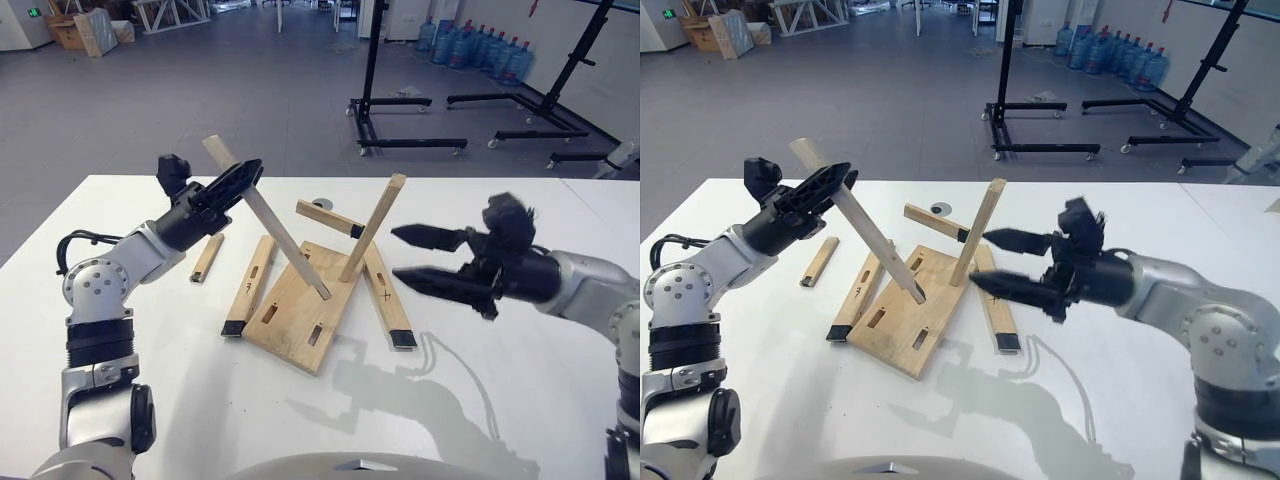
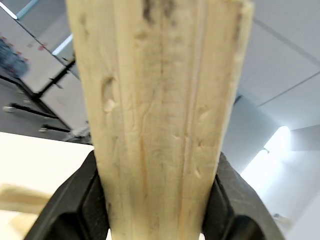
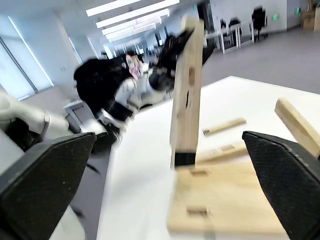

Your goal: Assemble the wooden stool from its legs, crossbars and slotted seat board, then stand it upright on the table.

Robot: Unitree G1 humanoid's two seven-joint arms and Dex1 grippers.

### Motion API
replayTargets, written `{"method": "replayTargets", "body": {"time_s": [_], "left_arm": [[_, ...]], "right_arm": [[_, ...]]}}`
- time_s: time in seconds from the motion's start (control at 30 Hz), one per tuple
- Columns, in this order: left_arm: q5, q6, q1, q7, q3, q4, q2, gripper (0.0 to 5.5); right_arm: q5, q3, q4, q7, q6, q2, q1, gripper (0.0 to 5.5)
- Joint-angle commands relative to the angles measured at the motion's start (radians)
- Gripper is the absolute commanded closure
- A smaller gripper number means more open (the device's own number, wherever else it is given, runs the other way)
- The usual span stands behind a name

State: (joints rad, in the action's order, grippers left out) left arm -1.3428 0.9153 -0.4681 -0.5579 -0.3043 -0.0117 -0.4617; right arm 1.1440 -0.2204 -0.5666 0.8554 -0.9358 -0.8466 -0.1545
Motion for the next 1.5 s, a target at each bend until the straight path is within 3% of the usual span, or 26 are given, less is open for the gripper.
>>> {"method": "replayTargets", "body": {"time_s": [0.03, 0.1, 0.27, 0.43, 0.57, 0.73, 1.07, 1.3, 1.5], "left_arm": [[0.232, -0.163, 0.013, -0.041, 0.018, 0.142, -0.072, 3.48], [0.329, -0.226, 0.018, -0.047, 0.024, 0.205, -0.101, 3.48], [0.503, -0.330, 0.035, -0.117, 0.061, 0.268, -0.173, 3.48], [0.446, -0.216, 0.001, -0.196, 0.068, 0.206, -0.212, 3.48], [0.454, -0.262, -0.036, -0.162, 0.028, 0.167, -0.161, 3.48], [0.436, -0.305, -0.061, -0.175, 0.000, 0.146, -0.113, 3.48], [0.445, -0.325, -0.032, -0.134, -0.018, 0.174, -0.067, 3.48], [0.459, -0.334, -0.023, -0.120, -0.012, 0.179, -0.047, 3.48], [0.454, -0.331, -0.010, -0.112, -0.008, 0.184, -0.041, 3.48]], "right_arm": [[-0.348, 0.243, -0.149, 0.121, 0.196, -0.107, 0.138, 0.10], [-0.509, 0.360, -0.130, 0.104, 0.276, -0.097, 0.137, 0.10], [-0.711, 0.524, -0.092, -0.059, 0.322, 0.091, -0.021, 0.10], [-0.934, 0.716, 0.057, -0.183, 0.393, 0.317, -0.205, 0.10], [-1.108, 0.867, 0.188, -0.178, 0.480, 0.381, -0.277, 0.10], [-1.293, 0.988, 0.314, -0.126, 0.549, 0.378, -0.328, 0.10], [-1.414, 1.029, 0.383, -0.029, 0.604, 0.378, -0.324, 0.10], [-1.478, 0.998, 0.395, 0.087, 0.709, 0.160, -0.246, 0.10], [-1.489, 0.969, 0.391, 0.145, 0.772, 0.046, -0.180, 0.10]]}}
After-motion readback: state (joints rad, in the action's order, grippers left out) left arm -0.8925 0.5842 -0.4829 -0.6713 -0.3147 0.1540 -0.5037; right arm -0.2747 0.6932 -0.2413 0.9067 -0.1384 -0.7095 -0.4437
